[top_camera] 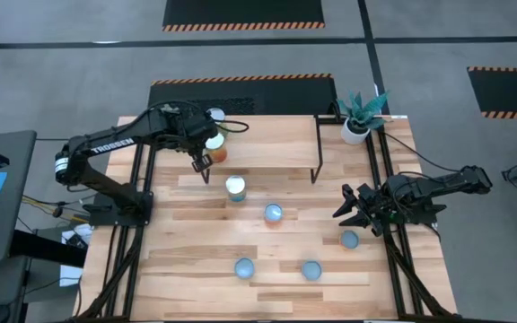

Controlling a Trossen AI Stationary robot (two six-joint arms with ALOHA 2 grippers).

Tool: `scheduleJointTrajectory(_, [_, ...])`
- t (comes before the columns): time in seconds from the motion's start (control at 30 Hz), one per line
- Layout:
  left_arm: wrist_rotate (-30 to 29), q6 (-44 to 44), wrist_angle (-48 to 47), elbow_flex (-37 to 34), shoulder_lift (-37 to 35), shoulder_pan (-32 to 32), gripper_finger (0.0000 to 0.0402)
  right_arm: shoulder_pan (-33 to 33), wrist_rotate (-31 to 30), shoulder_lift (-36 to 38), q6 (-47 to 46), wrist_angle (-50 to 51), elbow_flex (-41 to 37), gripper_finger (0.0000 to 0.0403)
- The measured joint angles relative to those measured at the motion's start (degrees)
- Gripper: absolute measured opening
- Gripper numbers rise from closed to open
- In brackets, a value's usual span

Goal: Pick and place cans onto a shelf
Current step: Adjust the canned goods on the shelf, then prepare the canned goods on the table

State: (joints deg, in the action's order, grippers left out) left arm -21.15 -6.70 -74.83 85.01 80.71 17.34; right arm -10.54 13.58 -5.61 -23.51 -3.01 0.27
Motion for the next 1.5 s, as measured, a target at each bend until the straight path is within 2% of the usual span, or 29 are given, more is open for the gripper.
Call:
scheduleJointTrajectory(0.2, [-1.3,-0.3,-4.2,0.0,0.0,0.0,0.0,0.0,0.0,0.0,0.0,0.0,0.0,0.0182])
scheduleJointTrajectory(0.3, [-3.8,-2.1,-8.3,0.4,0.0,0.0,0.0,0.0,0.0,0.0,0.0,0.0,0.0,0.0182])
scheduleJointTrajectory(0.37, [-3.1,-4.5,-11.7,1.5,0.0,0.0,0.0,0.0,0.0,0.0,0.0,0.0,0.0,0.0182])
scheduleJointTrajectory(0.47, [4.8,-10.2,-15.5,2.3,-0.3,-1.1,0.0,0.0,0.0,0.0,0.0,0.0,0.0,0.0182])
scheduleJointTrajectory(0.6, [21.5,-15.8,-15.3,1.0,-2.9,-5.2,0.0,0.0,0.0,0.0,0.0,0.0,0.0,0.0182])
scheduleJointTrajectory(0.63, [23.9,-17.5,-15.2,0.8,-3.3,-6.9,0.0,0.0,0.0,0.0,0.0,0.0,0.0,0.0182])
scheduleJointTrajectory(0.7, [24.8,-19.8,-14.8,-0.6,-4.4,-11.4,0.0,0.0,0.0,0.0,0.0,0.0,0.0,0.0182])
scheduleJointTrajectory(0.8, [21.5,-22.7,-13.3,-3.4,-6.6,-19.3,0.0,0.0,0.0,0.0,0.0,0.0,0.0,0.0182])
scheduleJointTrajectory(0.97, [15.1,-34.2,-8.0,-12.9,-9.5,-32.3,0.0,0.0,0.0,0.0,0.9,0.0,0.0,0.0182])
scheduleJointTrajectory(1.1, [13.6,-39.5,1.1,-21.2,-10.8,-41.2,0.0,0.0,0.1,0.0,1.5,-3.4,0.0,0.0182])
scheduleJointTrajectory(1.17, [10.5,-40.2,6.4,-24.7,-11.0,-44.9,0.0,0.0,0.1,0.0,1.6,-7.7,0.0,0.0182])
scheduleJointTrajectory(1.33, [-0.1,-40.2,20.1,-31.3,-10.9,-49.7,0.0,-0.3,0.2,0.0,5.0,-15.1,0.3,0.0182])
scheduleJointTrajectory(1.5, [-8.9,-38.8,24.7,-34.5,-10.9,-50.0,0.0,-3.4,-0.1,-2.2,3.1,-8.6,5.2,0.0174])
